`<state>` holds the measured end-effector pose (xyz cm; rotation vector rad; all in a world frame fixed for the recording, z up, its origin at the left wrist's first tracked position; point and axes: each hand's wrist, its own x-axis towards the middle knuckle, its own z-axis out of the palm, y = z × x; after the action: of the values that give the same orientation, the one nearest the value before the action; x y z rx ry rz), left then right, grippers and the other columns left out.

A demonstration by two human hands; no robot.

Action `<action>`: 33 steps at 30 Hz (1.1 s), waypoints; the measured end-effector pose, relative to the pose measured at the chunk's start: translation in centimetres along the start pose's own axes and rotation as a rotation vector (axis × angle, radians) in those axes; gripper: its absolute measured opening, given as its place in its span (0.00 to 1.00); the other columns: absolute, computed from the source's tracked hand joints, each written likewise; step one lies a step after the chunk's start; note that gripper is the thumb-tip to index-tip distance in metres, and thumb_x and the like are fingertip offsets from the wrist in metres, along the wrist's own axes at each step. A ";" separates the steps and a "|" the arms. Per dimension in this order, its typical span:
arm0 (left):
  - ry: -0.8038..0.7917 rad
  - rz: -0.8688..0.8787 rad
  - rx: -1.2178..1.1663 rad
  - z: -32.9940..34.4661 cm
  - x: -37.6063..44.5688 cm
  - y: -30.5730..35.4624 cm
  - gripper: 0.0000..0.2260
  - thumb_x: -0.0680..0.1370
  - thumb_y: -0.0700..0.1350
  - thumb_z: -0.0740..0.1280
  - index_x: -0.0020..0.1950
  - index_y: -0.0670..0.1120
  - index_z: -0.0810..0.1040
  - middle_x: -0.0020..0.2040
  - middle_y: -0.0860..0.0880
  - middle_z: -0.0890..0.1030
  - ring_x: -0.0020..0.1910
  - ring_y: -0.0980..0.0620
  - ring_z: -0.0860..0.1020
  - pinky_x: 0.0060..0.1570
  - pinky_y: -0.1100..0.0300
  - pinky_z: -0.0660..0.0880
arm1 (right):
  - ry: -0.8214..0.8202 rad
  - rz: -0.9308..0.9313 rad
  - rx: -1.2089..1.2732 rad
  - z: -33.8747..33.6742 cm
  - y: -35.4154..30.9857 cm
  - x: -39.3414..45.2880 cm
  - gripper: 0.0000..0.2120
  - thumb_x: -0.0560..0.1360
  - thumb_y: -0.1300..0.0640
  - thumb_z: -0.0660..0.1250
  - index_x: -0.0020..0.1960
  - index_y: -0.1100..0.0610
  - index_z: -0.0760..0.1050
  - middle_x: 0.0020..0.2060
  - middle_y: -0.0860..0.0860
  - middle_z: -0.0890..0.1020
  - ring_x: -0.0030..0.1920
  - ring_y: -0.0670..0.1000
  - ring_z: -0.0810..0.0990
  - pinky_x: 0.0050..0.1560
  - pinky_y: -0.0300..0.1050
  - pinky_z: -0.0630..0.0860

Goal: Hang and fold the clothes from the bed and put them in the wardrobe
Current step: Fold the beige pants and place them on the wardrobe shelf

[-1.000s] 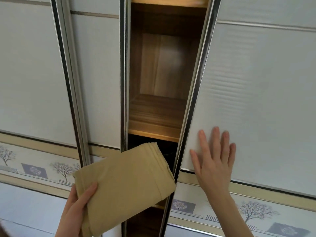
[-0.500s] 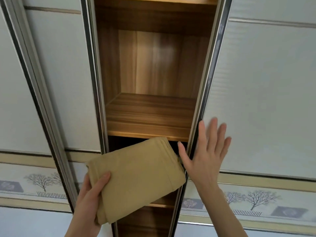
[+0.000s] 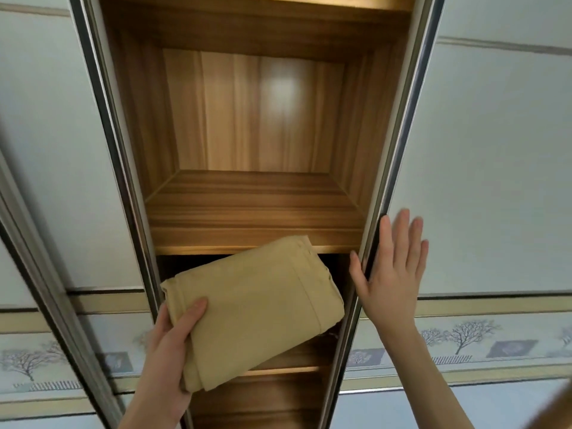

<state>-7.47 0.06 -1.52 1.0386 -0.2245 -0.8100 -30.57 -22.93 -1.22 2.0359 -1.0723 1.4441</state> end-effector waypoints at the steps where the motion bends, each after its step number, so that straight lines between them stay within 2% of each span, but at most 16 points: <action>1: -0.009 -0.003 -0.001 0.2 0.1 0.0 0.19 0.77 0.47 0.73 0.67 0.58 0.79 0.60 0.47 0.86 0.58 0.41 0.83 0.50 0.45 0.80 | 0.000 0.009 0.001 -0.2 0.5 0.0 0.39 0.81 0.49 0.68 0.84 0.57 0.52 0.83 0.62 0.54 0.83 0.66 0.50 0.80 0.68 0.54; 9: -0.123 -0.028 0.022 2.7 0.9 0.6 0.14 0.78 0.47 0.73 0.63 0.59 0.81 0.54 0.50 0.88 0.56 0.43 0.85 0.47 0.47 0.81 | 0.024 0.091 -0.027 -0.8 3.7 0.3 0.37 0.81 0.53 0.66 0.84 0.59 0.51 0.83 0.62 0.53 0.83 0.66 0.49 0.79 0.69 0.54; 17: -0.251 -0.031 0.028 5.3 1.7 0.6 0.15 0.79 0.45 0.71 0.64 0.56 0.80 0.55 0.48 0.88 0.57 0.42 0.85 0.54 0.45 0.81 | 0.020 0.082 -0.094 -1.7 6.8 0.2 0.37 0.82 0.54 0.66 0.83 0.64 0.52 0.82 0.64 0.54 0.83 0.66 0.51 0.79 0.66 0.58; 22: -0.324 -0.037 0.043 6.3 2.7 0.9 0.16 0.80 0.45 0.71 0.67 0.55 0.79 0.57 0.47 0.87 0.52 0.45 0.87 0.39 0.51 0.83 | -0.016 0.166 -0.150 -2.2 7.2 0.1 0.36 0.84 0.53 0.62 0.84 0.63 0.50 0.83 0.61 0.51 0.84 0.62 0.49 0.79 0.66 0.58; 26: -0.365 -0.051 0.041 6.8 3.6 1.3 0.16 0.79 0.46 0.72 0.67 0.55 0.80 0.58 0.46 0.87 0.52 0.44 0.87 0.37 0.51 0.83 | -0.059 0.291 -0.302 -2.8 6.5 -0.1 0.36 0.85 0.44 0.57 0.85 0.55 0.44 0.85 0.55 0.49 0.84 0.57 0.47 0.81 0.65 0.51; 28: -0.384 -0.046 0.038 7.1 4.2 1.7 0.16 0.79 0.44 0.71 0.67 0.54 0.80 0.58 0.46 0.87 0.52 0.45 0.87 0.38 0.53 0.84 | 0.003 0.331 -0.410 -3.1 5.9 -0.1 0.35 0.85 0.43 0.58 0.85 0.54 0.48 0.84 0.59 0.52 0.84 0.59 0.51 0.79 0.64 0.54; 30: -0.398 -0.043 0.036 7.3 4.8 2.1 0.17 0.80 0.43 0.71 0.68 0.54 0.80 0.58 0.45 0.87 0.50 0.46 0.88 0.37 0.54 0.83 | 0.153 0.285 -0.422 -3.3 4.8 -0.1 0.29 0.86 0.49 0.61 0.83 0.57 0.59 0.80 0.62 0.61 0.78 0.63 0.63 0.73 0.61 0.64; 31: -0.401 -0.047 0.035 7.4 5.1 2.3 0.17 0.79 0.43 0.71 0.68 0.54 0.80 0.57 0.45 0.87 0.49 0.47 0.88 0.36 0.55 0.83 | 0.200 0.213 -0.355 -3.4 4.0 -0.1 0.25 0.85 0.53 0.61 0.80 0.59 0.65 0.76 0.62 0.67 0.72 0.64 0.70 0.67 0.59 0.68; 33: -0.407 -0.054 0.038 7.6 5.6 2.7 0.17 0.78 0.44 0.71 0.67 0.53 0.80 0.56 0.45 0.87 0.47 0.47 0.88 0.35 0.55 0.83 | 0.134 0.087 -0.049 -3.6 2.1 0.3 0.16 0.86 0.56 0.58 0.72 0.57 0.72 0.63 0.57 0.77 0.57 0.59 0.79 0.54 0.56 0.75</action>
<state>-6.25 -8.28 3.53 0.9104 -0.5612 -1.0660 -34.32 -21.79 0.14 1.8515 -1.1403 1.5577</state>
